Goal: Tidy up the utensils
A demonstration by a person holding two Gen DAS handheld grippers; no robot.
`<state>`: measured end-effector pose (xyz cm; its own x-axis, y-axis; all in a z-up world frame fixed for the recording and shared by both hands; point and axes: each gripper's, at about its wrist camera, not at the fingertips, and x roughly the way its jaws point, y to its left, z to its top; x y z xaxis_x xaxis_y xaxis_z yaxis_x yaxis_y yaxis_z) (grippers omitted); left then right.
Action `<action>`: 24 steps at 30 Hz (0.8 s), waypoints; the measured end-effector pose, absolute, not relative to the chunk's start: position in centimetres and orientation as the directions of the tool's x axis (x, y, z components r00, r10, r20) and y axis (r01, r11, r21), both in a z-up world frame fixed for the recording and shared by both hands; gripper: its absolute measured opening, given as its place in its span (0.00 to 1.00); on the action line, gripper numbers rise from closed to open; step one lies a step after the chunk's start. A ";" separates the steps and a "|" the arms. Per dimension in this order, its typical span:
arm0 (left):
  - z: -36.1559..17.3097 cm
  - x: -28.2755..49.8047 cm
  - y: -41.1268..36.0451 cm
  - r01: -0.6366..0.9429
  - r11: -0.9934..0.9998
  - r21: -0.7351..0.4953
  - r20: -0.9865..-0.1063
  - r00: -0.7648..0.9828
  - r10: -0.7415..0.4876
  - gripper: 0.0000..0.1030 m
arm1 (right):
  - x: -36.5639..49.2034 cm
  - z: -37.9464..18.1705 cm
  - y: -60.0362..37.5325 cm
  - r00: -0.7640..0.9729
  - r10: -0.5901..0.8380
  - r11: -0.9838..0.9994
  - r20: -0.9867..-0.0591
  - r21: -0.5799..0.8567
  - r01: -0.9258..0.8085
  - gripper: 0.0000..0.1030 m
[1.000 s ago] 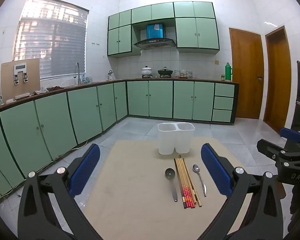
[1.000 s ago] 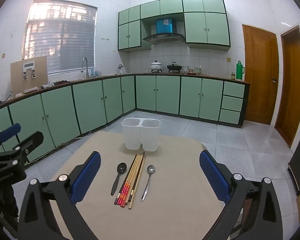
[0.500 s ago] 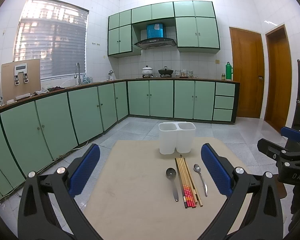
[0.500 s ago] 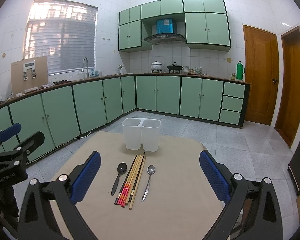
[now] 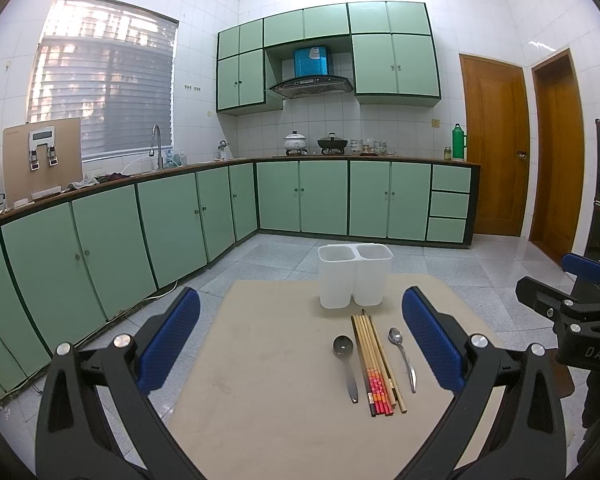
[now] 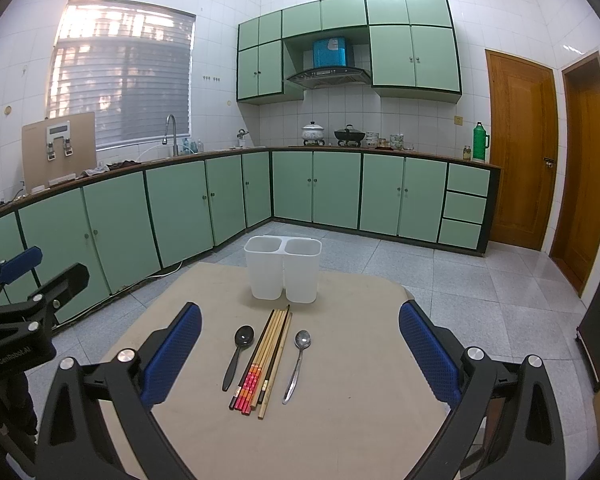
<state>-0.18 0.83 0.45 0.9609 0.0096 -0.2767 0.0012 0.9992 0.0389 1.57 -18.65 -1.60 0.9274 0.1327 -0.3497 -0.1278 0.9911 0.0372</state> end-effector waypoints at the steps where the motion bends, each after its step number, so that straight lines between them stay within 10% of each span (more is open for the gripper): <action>1: 0.5 -0.2 0.8 0.001 0.999 0.039 -0.277 0.961 0.010 0.95 | 1.6 -1.6 -18.7 0.928 0.133 0.991 -0.349 0.037 -0.128 0.94; 24: 0.4 -0.2 1.1 0.001 0.999 0.039 -0.277 0.961 0.010 0.95 | 1.6 -1.6 -18.7 0.928 0.133 0.991 -0.348 0.037 -0.128 0.94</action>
<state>-0.20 1.14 0.43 0.9607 0.0095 -0.2774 0.0015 0.9992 0.0395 1.57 -18.68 -1.59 0.9281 0.1326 -0.3480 -0.1279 0.9911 0.0365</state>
